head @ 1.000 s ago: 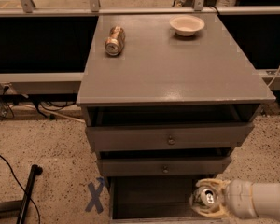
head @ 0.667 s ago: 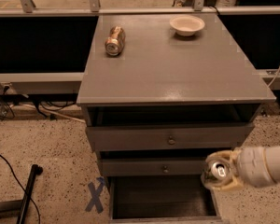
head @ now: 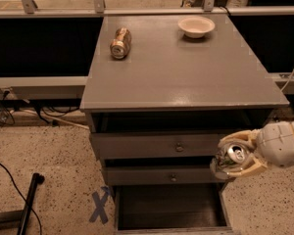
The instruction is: Pick 7up can from bottom drawer and place on counter
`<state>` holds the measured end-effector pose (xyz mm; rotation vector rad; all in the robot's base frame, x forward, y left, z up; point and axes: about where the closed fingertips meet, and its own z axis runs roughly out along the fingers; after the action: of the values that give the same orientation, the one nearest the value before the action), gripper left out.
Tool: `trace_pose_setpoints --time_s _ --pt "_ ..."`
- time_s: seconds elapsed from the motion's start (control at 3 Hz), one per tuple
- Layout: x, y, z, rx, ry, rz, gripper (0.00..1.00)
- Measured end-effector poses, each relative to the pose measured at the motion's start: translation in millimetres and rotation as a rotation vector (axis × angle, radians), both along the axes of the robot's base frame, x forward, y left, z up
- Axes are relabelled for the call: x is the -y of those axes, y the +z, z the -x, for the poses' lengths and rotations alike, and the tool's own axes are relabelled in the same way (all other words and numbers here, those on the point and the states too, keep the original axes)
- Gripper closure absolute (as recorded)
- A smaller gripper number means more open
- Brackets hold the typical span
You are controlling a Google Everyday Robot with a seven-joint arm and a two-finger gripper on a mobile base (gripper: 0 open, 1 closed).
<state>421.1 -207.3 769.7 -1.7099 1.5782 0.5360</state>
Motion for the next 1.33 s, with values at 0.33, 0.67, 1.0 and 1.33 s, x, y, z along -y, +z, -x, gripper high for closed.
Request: trace_pose_setpoints --time_s 0.33,0.67,1.0,1.33 --pt "-16.9 12.7 -9.4 0.004 0.033 0.060 1.00" --pt "-61.3 70.4 -14.8 0.021 0.115 0.131 1.00" --pt "-99.5 139.7 -32.7 -0.008 0.176 0.163 1.00" --pt "-102.7 166.1 -64.0 -0.064 0.131 0.095 1.00"
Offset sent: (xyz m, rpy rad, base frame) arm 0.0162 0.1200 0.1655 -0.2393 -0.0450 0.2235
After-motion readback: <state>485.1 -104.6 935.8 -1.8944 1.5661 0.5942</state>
